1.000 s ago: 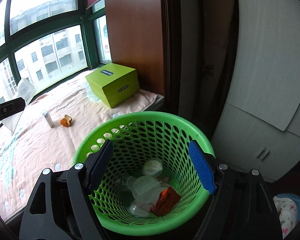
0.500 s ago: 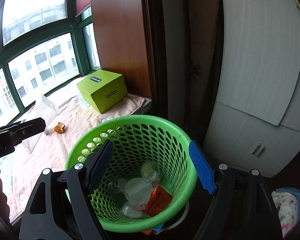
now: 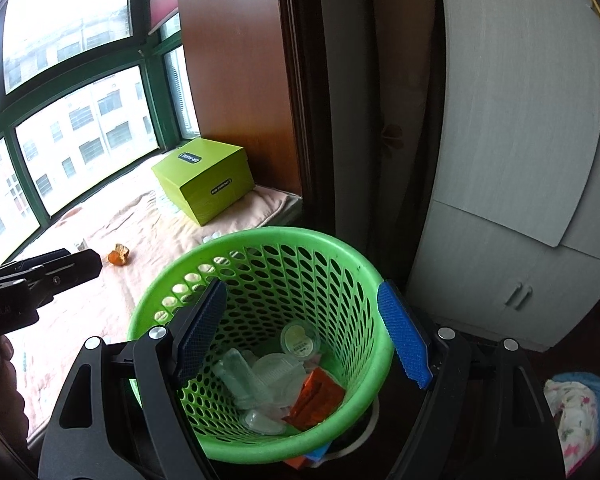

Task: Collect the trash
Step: 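Return the right tool from the basket toward the table, then reach the right tool to the orange peel and close on it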

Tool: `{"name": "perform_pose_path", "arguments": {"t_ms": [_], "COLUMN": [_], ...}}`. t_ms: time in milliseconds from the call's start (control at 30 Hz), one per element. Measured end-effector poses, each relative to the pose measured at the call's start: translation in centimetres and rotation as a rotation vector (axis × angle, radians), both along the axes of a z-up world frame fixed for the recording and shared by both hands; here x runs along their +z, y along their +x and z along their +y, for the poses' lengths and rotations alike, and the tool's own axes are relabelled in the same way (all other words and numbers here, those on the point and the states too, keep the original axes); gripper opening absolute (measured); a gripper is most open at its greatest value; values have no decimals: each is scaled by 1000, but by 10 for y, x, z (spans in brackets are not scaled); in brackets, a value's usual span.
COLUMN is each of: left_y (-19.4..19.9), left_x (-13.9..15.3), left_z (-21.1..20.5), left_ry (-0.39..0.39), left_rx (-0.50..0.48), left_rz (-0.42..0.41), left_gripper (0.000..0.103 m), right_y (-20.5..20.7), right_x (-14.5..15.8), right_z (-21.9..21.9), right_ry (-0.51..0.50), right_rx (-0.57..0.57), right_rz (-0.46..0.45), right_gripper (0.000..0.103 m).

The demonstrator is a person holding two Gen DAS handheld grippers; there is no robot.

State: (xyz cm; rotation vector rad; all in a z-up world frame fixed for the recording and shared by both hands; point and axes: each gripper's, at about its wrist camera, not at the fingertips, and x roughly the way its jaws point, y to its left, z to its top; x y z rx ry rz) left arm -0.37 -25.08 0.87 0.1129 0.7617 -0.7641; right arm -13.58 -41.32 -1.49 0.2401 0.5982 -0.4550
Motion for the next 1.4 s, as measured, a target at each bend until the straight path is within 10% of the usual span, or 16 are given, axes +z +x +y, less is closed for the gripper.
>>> {"name": "perform_pose_path", "arguments": {"t_ms": [833,1400], "left_y": [86,114], "left_x": [9,-3], "left_z": [175,226], "left_ry": [-21,-21], "left_rx": [425,528], "left_rz": [3,31], "left_gripper": [73,73], "right_y": [112,238], "right_x": [2,-40], "right_z": [93,157], "right_ry": [10,62], "right_rx": [314,480], "right_rz": [38,162], "right_gripper": [77,74]}}
